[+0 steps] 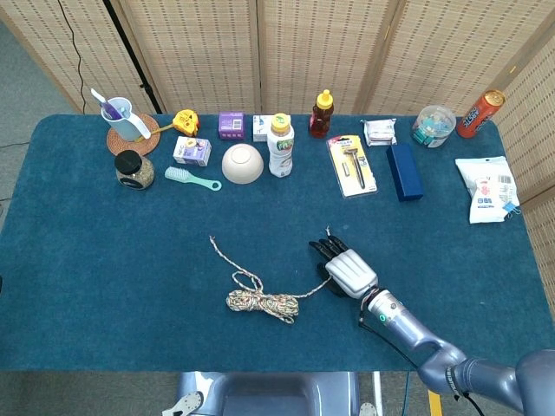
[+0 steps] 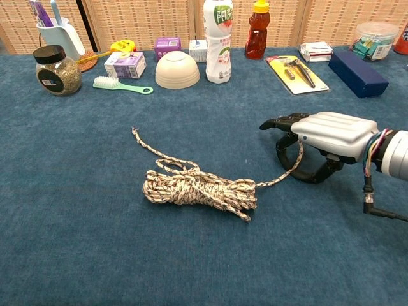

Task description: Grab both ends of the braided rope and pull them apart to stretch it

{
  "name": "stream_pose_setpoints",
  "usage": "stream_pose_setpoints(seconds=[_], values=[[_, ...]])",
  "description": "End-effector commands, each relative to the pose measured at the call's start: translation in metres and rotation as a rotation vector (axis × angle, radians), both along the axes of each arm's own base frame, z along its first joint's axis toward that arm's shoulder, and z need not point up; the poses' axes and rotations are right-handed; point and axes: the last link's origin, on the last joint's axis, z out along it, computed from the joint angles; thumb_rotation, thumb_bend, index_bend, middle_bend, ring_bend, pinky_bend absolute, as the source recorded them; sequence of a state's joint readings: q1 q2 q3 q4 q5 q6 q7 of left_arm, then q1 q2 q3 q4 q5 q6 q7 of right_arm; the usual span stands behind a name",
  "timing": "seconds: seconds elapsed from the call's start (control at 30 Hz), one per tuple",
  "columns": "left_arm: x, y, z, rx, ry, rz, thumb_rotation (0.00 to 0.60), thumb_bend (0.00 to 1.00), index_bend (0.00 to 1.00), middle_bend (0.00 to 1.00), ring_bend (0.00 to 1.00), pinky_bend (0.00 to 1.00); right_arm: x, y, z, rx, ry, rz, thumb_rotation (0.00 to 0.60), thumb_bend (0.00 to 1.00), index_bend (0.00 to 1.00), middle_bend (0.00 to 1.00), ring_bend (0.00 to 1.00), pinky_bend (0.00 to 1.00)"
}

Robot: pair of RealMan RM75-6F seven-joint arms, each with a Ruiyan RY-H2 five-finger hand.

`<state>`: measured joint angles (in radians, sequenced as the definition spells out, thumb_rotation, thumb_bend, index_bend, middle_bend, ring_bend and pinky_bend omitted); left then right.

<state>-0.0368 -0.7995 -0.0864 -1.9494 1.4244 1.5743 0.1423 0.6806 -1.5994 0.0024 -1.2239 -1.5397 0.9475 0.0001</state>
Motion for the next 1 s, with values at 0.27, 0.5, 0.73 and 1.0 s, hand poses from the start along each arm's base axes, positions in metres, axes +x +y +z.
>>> stream_pose_setpoints(seconds=[0.27, 0.5, 0.73, 1.0], values=[[0.0001, -0.0013, 0.0012, 0.004, 0.000, -0.004, 0.600, 0.39, 0.20, 0.13, 0.03, 0.00, 0.0013, 0.0005, -0.0019, 0.001, 0.002, 0.000, 0.600, 0.40, 0.54, 0.07, 0.00, 0.00], [-0.0007, -0.0020, 0.0010, 0.004, -0.002, -0.002, 0.600, 0.39, 0.20, 0.13, 0.03, 0.00, 0.0025, 0.0006, -0.0027, 0.000, -0.001, -0.004, 0.600, 0.44, 0.56, 0.09, 0.00, 0.00], [-0.0011, -0.0007, -0.0003, 0.000, -0.002, -0.005, 0.600, 0.39, 0.20, 0.13, 0.02, 0.00, 0.0035, 0.0010, -0.0016, -0.008, -0.006, -0.007, 0.600, 0.46, 0.58, 0.10, 0.00, 0.00], [-0.0014, -0.0003, -0.0004, -0.001, -0.003, -0.006, 0.600, 0.39, 0.20, 0.13, 0.02, 0.00, 0.0054, 0.0015, 0.0011, -0.017, -0.020, -0.012, 0.600, 0.47, 0.58, 0.11, 0.00, 0.00]])
